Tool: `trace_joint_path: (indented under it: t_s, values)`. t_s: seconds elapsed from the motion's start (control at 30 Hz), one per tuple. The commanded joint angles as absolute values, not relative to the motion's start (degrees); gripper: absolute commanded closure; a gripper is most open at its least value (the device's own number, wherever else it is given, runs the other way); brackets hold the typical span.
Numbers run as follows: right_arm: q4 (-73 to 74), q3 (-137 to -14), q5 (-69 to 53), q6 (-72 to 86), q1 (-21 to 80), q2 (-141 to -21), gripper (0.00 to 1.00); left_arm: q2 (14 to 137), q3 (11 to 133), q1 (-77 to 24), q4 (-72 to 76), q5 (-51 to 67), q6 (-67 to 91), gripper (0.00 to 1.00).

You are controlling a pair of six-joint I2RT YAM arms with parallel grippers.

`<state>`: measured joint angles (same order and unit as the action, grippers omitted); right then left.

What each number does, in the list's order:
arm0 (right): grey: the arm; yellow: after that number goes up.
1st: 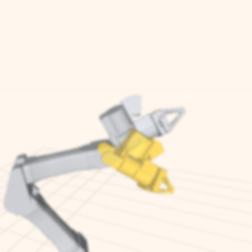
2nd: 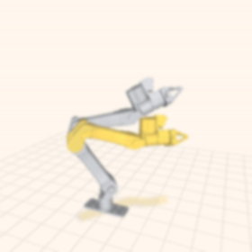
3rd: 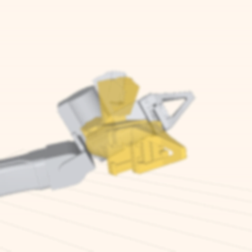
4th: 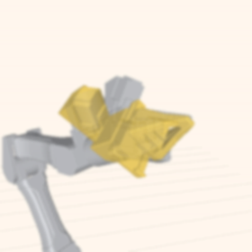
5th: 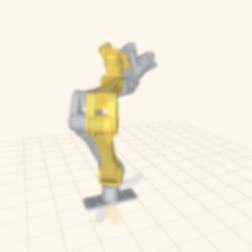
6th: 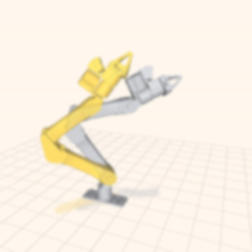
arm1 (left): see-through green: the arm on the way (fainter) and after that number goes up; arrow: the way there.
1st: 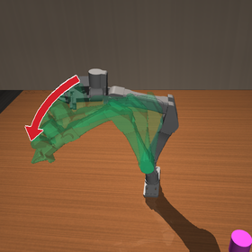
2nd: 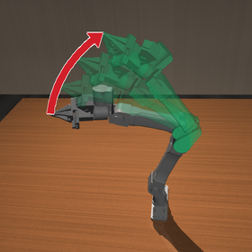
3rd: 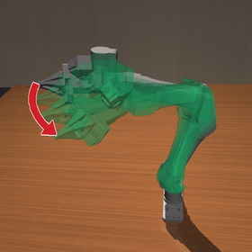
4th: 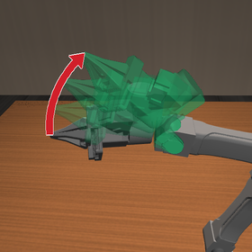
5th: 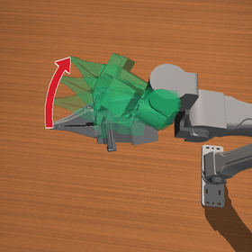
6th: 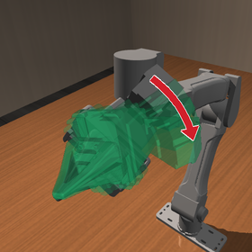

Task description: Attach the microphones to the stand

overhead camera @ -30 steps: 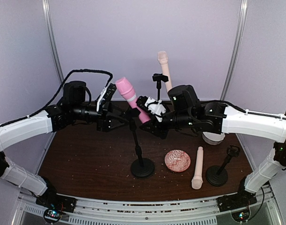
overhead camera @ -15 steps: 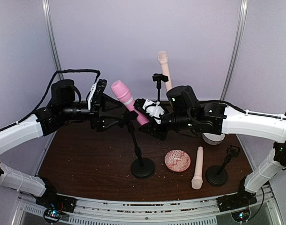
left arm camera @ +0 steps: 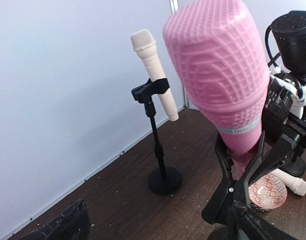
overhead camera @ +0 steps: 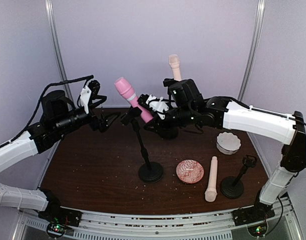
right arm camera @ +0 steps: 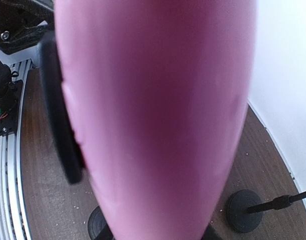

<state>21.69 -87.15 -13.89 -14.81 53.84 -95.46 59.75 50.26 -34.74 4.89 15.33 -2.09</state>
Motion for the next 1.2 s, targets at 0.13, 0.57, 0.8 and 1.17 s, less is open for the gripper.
trace_joint_path:
  t_s: [0.13,0.57,0.8,1.17]
  values:
    - [17.1,-101.6,-14.7,-13.5,48.5,-102.9,1.00,58.4,49.2,-34.4,11.7,8.9,-2.3,0.02]
    - [13.6,-109.0,-14.0,-12.1,42.6,-114.1,0.87,59.0,49.3,-34.3,11.9,11.0,-1.7,0.03]
    - [13.4,-105.3,-11.6,-11.8,42.5,-112.5,0.47,59.4,49.6,-34.3,11.4,11.5,-1.8,0.03]
    - [17.7,-89.2,-6.9,-8.9,42.6,-96.3,0.16,59.4,49.4,-34.4,11.6,12.8,-2.2,0.04]
